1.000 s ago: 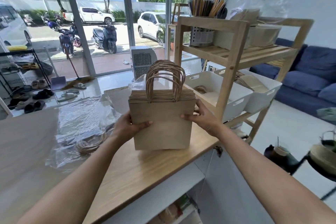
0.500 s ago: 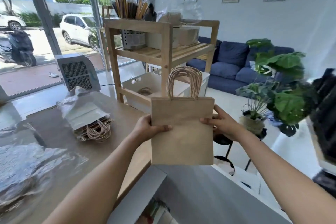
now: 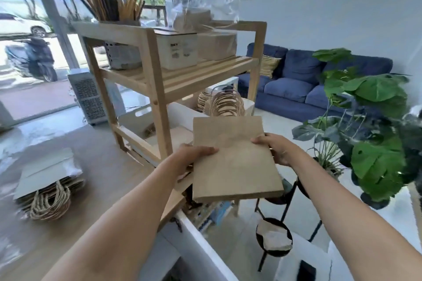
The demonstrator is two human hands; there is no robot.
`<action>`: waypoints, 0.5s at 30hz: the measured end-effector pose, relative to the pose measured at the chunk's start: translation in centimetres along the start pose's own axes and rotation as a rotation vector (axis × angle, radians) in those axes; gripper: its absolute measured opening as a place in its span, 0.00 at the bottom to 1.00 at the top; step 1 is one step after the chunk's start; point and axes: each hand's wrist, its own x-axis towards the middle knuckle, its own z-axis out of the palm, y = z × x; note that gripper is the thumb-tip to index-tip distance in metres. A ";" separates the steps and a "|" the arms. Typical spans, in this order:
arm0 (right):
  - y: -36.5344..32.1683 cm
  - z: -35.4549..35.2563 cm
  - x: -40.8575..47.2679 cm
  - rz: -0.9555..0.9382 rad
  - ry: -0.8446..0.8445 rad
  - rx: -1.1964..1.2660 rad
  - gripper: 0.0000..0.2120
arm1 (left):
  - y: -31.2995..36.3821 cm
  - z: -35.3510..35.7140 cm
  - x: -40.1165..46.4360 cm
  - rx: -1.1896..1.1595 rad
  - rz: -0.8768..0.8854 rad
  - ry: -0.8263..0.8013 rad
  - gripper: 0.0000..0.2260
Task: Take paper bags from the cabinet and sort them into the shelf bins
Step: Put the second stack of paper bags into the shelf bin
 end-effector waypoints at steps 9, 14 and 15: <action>-5.8 0.4 10.2 0.092 -0.152 0.053 0.21 | 5.9 0.6 4.8 -0.138 -0.051 0.104 0.17; -7.8 2.8 12.5 0.066 -0.203 0.045 0.18 | 6.9 -0.4 6.2 -0.215 -0.037 0.245 0.16; -8.0 3.4 13.0 0.068 -0.209 0.040 0.17 | 6.9 -0.7 6.5 -0.244 -0.046 0.283 0.18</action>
